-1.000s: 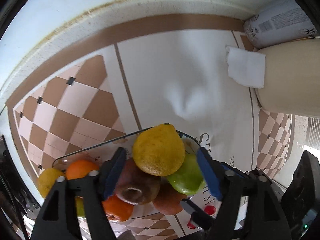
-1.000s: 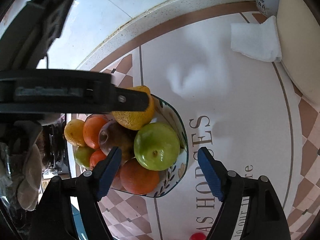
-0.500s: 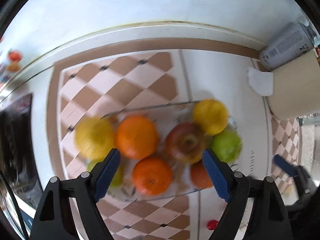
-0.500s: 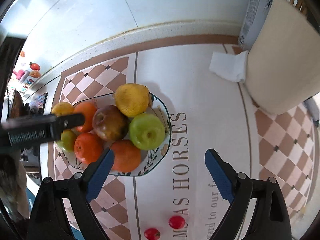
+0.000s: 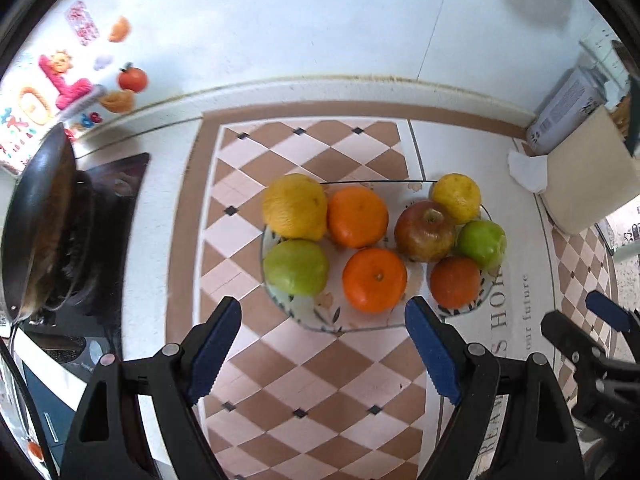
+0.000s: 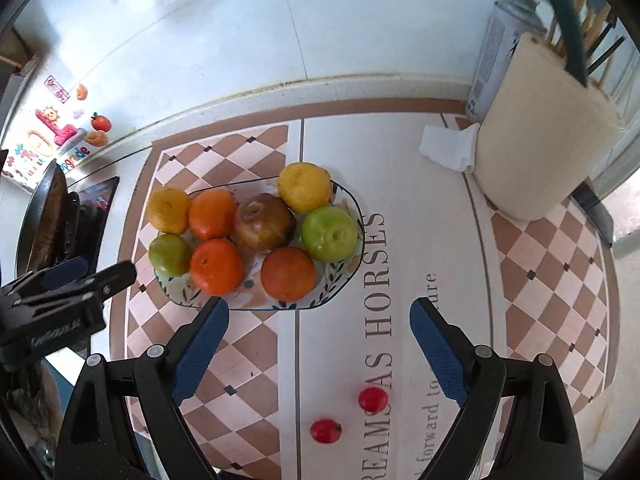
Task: Organize fruits
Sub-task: 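Open both tools and lift them away from the plate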
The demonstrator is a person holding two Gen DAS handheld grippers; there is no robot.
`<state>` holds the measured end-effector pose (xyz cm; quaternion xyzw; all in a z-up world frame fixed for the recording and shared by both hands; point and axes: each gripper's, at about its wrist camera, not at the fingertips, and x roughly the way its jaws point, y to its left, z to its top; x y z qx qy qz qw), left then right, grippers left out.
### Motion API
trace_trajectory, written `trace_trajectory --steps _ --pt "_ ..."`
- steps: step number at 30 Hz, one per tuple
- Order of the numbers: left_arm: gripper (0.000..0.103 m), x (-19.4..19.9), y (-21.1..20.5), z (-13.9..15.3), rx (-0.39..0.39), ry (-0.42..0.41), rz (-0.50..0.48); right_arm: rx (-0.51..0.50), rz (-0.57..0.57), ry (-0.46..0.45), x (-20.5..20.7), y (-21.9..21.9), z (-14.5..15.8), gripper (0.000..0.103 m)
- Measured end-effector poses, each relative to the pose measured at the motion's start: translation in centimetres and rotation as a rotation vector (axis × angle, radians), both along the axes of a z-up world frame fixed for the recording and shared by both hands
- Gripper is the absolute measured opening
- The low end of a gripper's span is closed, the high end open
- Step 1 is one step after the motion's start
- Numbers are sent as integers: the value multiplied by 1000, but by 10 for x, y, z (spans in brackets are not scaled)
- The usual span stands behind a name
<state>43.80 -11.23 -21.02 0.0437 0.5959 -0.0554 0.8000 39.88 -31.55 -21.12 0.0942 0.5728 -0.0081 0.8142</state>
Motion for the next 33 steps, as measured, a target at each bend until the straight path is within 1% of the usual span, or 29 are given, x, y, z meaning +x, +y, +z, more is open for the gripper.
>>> trace_trajectory --steps 7,11,16,19,26,33 --pt "84 -44 13 37 -12 -91 7 -10 -2 -67 -35 11 37 94" --pt "84 -68 18 63 -9 -160 6 -22 8 -99 -60 18 58 94" --pt "84 -99 25 95 -23 -237 0 -17 19 -151 -91 27 88 94" --pt "84 -113 27 108 -33 -258 -3 -10 25 -188 -110 30 108 94" --pt "84 -145 32 134 -46 -311 5 -8 37 -247 -141 37 143 94" --pt "84 -163 33 146 -59 -329 -5 -9 51 -284 -161 44 164 94"
